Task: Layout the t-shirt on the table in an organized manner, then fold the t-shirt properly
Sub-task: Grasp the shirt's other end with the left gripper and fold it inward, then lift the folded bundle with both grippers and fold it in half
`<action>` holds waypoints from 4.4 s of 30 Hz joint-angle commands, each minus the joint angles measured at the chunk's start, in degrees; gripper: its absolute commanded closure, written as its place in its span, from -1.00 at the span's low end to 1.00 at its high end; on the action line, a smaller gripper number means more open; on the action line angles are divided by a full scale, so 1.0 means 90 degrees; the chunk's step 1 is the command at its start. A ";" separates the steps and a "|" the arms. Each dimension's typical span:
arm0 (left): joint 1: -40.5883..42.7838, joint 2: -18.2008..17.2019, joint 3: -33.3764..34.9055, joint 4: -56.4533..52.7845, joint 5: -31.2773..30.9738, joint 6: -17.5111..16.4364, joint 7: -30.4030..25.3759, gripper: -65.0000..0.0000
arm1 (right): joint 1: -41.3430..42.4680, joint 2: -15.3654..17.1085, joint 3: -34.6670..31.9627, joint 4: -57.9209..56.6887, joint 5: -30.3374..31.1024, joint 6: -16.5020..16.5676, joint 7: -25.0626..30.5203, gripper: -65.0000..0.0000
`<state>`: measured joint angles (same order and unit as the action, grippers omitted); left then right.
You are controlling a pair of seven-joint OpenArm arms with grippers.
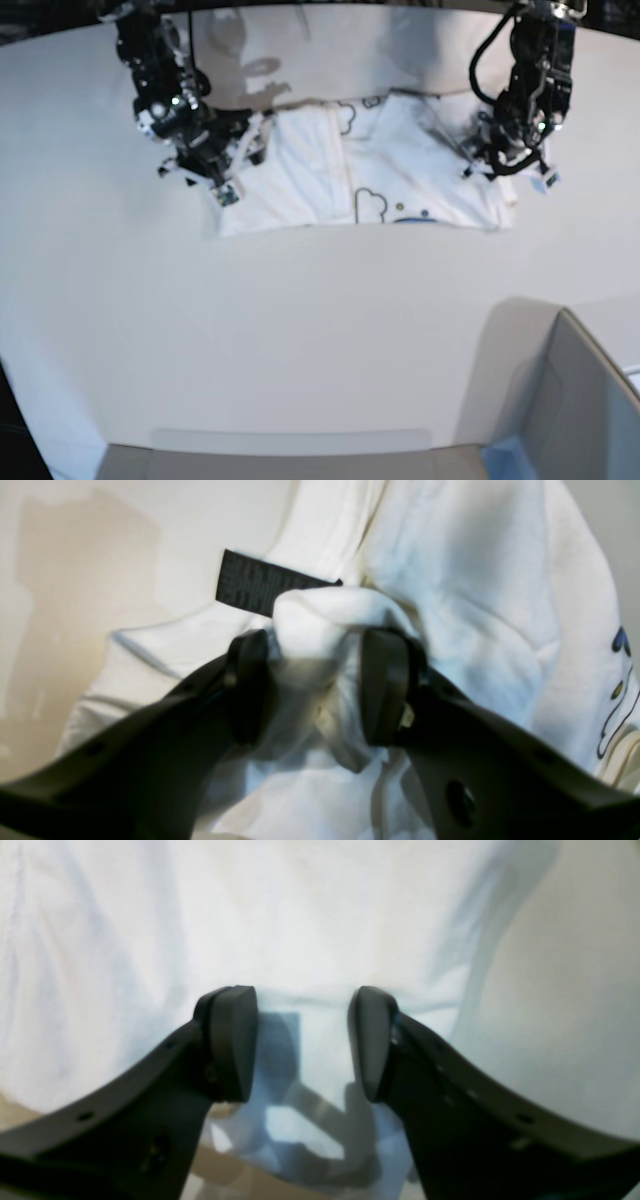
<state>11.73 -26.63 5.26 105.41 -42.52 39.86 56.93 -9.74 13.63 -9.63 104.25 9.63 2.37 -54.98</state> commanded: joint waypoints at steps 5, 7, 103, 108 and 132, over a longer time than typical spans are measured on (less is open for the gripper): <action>-0.0067 -0.0084 -0.0042 -0.0347 0.0051 0.0016 -0.0342 0.05 | 0.0022 0.0024 0.0020 0.0085 0.0010 0.0005 0.0038 0.02; -0.0067 -0.0084 -0.0022 -0.0483 0.0051 0.0016 -0.0381 0.05 | 0.0022 0.0024 0.0020 0.0085 0.0010 0.0005 0.0038 0.02; -0.0966 0.2261 -0.0228 0.1148 -0.0867 -0.4199 0.0918 1.00 | 0.0667 -0.0708 -0.0742 -0.1175 0.1231 -0.0005 0.1064 0.02; -0.0966 0.2271 -0.0120 0.1158 -0.0838 -0.4189 0.0918 1.00 | 0.0667 -0.0728 -0.0732 -0.0784 0.1221 -0.0005 0.1064 0.02; -0.1171 0.2573 0.0603 0.0464 -0.0780 -0.4179 0.0898 1.00 | 0.0344 -0.0913 0.1075 -0.0775 0.1221 -0.0014 0.1064 0.02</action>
<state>2.66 -3.79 10.44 108.49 -48.03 2.83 66.02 -7.62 5.34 -0.16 96.29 19.86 1.76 -46.76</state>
